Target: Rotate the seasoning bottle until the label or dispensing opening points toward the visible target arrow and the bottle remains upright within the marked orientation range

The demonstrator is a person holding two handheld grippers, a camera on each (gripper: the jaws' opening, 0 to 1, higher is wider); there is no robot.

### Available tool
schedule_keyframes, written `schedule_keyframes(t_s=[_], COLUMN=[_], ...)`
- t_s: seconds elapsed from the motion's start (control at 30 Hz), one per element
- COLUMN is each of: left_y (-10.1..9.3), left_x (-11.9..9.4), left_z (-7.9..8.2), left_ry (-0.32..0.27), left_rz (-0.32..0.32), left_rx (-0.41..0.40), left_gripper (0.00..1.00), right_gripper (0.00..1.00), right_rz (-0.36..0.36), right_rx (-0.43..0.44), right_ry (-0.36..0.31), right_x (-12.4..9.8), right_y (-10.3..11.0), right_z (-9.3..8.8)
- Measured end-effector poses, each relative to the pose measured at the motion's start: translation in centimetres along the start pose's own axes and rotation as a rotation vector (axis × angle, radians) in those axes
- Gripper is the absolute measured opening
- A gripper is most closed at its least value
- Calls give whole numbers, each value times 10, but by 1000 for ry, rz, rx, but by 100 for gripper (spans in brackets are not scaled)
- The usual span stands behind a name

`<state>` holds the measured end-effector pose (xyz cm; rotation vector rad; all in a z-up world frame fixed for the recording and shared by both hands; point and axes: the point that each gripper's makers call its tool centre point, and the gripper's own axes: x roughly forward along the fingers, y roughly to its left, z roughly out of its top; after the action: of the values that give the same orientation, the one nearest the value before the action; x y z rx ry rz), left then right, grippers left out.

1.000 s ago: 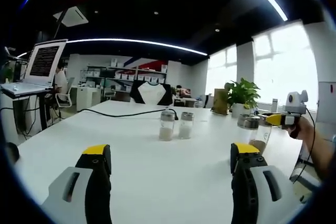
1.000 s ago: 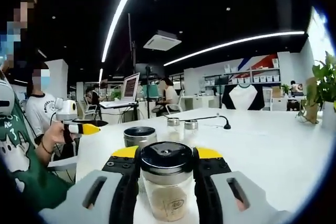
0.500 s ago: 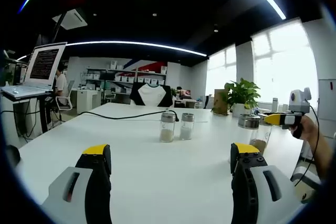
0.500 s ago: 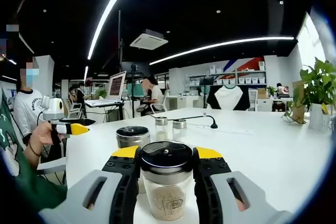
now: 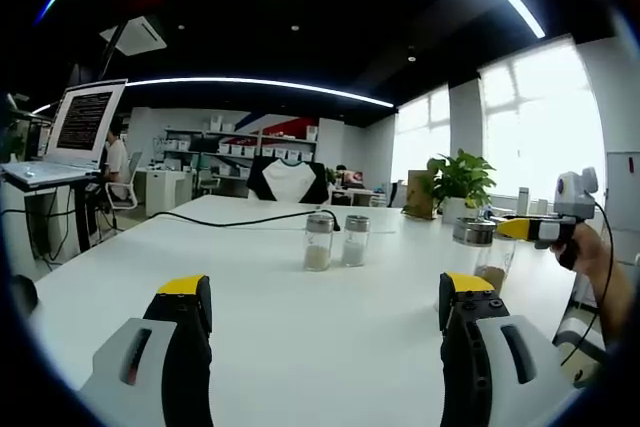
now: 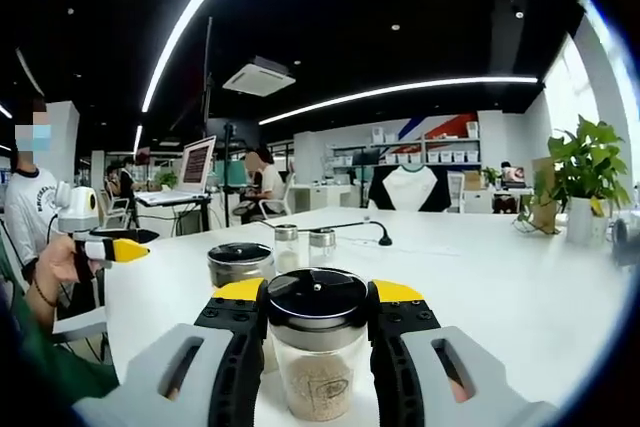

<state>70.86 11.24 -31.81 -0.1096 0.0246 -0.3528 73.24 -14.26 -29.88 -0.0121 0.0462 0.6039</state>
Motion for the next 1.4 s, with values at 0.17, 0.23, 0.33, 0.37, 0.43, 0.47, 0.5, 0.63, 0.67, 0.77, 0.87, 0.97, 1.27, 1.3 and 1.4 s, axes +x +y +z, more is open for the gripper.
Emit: schedule_keyframes(t_s=[0.17,0.23,0.33,0.37,0.43,0.47,0.5,0.63,0.67,0.77,0.87,0.97,1.27,1.3,1.4], left_y=[-1,-1,-2,-2,-2,-2,-2,-2,-2,-3,-2,-1,2,2,4], left_x=[0,1,1,1,1,1,1,2,2,2,2,2,1,1,1], left_z=[0,0,0,0,-1,-1,-2,-3,-3,-4,-5,-5,-3,-3,-3], left_ry=[0,0,1,1,1,2,4,7,8,12,13,14,9,10,11], left_rz=[-2,-6,-10,-10,-8,-9,-9,-11,-11,-12,-9,-10,0,0,6], left_rx=[-1,-3,-8,-8,-9,-10,-10,-11,-11,-13,-14,-17,-22,-25,-23], left_gripper=[99,99,99,99,99,99,99,99,99,99,99,99,99,99,99], right_gripper=[38,38,38,38,38,38,38,39,42,59,56,56,59,59,59], right_rz=[-31,-42,-58,-61,-64,-67,-68,-68,-61,-68,-4,22,206,250,320], right_rx=[-3,-4,-7,-8,-8,-7,-7,-12,2,10,39,58,75,74,76], right_ry=[-10,-6,-6,-6,-7,-5,-3,-11,12,14,-58,-49,-44,-38,0], right_x=[0,0,1,1,0,0,0,1,1,1,-5,-6,0,0,-2], right_y=[-3,-3,-4,-4,-4,-4,-4,-5,-4,-7,-3,-4,2,4,4], right_z=[0,0,0,0,0,0,0,-1,-5,-4,13,16,31,32,31])
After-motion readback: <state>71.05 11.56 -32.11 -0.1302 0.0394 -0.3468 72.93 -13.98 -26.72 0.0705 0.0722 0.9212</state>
